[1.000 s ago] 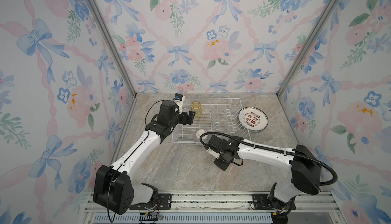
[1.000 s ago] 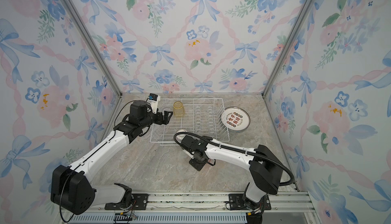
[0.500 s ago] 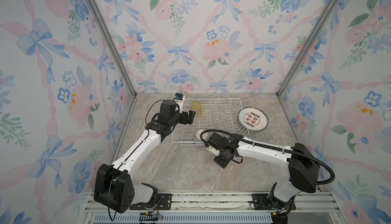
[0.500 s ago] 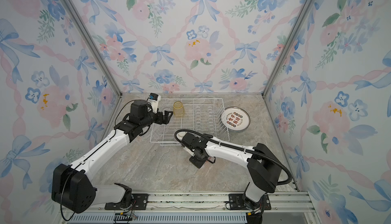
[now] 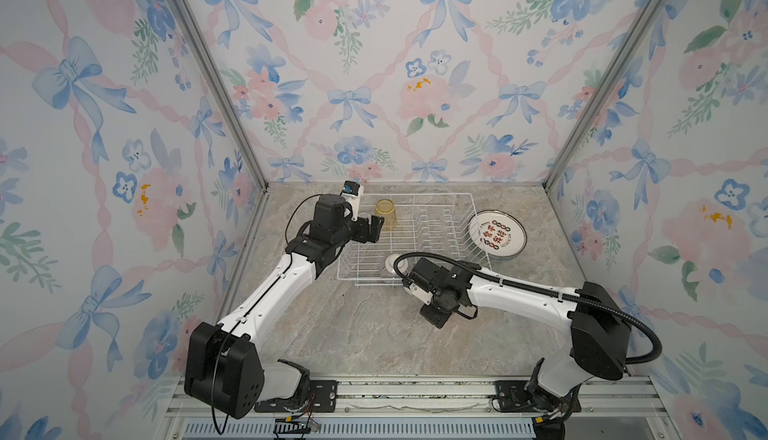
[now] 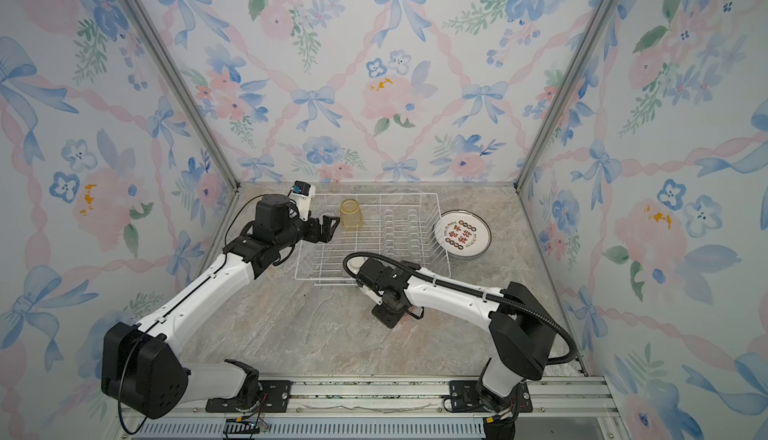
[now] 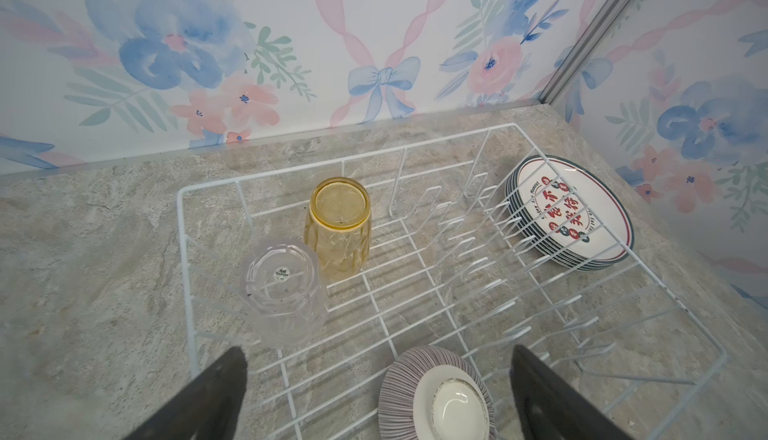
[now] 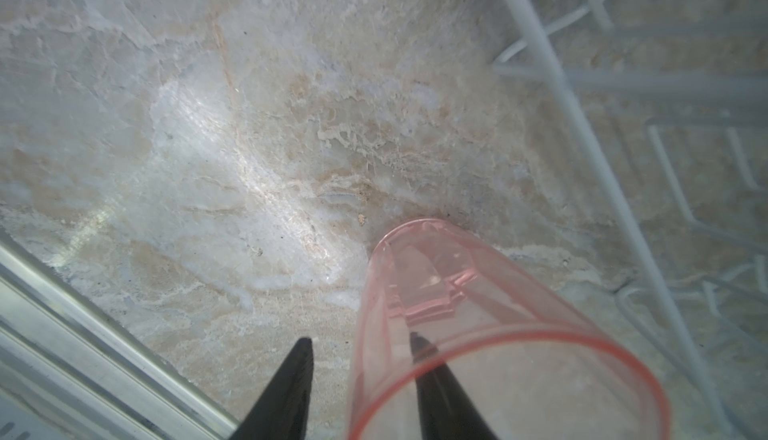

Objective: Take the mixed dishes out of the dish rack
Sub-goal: 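Lower the pink glass onto the table and open the right gripper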

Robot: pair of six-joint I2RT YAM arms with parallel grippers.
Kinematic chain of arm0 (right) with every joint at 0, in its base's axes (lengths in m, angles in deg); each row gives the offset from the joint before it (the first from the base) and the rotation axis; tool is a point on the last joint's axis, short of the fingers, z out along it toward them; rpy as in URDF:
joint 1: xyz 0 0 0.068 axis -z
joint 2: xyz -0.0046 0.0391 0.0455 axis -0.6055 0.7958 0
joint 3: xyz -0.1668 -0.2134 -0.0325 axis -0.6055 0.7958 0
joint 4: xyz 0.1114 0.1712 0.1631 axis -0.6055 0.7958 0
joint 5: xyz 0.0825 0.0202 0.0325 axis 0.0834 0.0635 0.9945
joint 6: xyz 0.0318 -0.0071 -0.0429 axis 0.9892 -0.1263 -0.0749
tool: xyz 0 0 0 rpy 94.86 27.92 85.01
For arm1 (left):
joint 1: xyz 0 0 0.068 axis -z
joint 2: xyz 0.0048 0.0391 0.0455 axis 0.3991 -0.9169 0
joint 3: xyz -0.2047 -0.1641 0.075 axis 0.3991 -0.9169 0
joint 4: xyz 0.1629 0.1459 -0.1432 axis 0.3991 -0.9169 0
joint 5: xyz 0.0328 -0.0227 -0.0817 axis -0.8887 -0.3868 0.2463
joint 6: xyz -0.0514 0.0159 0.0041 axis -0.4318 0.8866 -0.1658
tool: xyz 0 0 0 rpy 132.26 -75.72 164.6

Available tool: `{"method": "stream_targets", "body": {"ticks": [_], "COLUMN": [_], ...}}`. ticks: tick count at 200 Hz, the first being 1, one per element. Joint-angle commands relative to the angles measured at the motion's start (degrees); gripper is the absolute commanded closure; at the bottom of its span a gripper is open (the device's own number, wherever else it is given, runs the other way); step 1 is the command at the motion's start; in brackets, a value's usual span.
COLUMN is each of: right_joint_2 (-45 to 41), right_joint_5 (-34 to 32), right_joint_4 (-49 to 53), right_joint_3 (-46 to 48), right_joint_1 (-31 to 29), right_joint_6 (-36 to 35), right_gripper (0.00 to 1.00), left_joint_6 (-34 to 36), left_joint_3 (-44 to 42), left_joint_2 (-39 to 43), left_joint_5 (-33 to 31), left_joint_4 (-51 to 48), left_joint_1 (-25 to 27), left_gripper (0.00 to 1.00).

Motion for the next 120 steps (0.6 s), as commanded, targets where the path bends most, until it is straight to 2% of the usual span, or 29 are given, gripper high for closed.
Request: {"method": "stream_targets", "body": {"ticks": [1,31,50,86,120], "right_joint_2": [-4.71,-10.59,-15.70,-25.78,-29.11], "right_joint_5": [-0.96,-0.74,2.69,11.09,12.89], "right_joint_4": [0.99,2.91,3.28,-2.88,-7.30], "right_joint_3": [-2.27,-4.08,-5.36,-4.45,-3.33], "right_joint_1": [0.36,1.01,2.51,8.99,13.62], "right_joint_6": [0.21,0.19,0.19,1.70,2.31], "right_gripper": [0.53,0.49,0.45,0.35,0.33], "left_joint_6": [1.47,1.79,1.97,2.79,4.28], "left_joint_3": [1.82,2.41,3.62,6.48,11.23], "left_joint_2": [-1.24,-2.70,-4.08,-8.49,-15.46], "left_joint_5": [-1.43,-3.63,-6.35,-9.24,-11.08], "left_joint_4": [-2.60,-5.36,-8.32,-11.17,-12.51], "left_joint_1": [0.29,0.36,0.41,0.62,0.96], "left_gripper": [0.02,0.02,0.02,0.02,0.02]}}
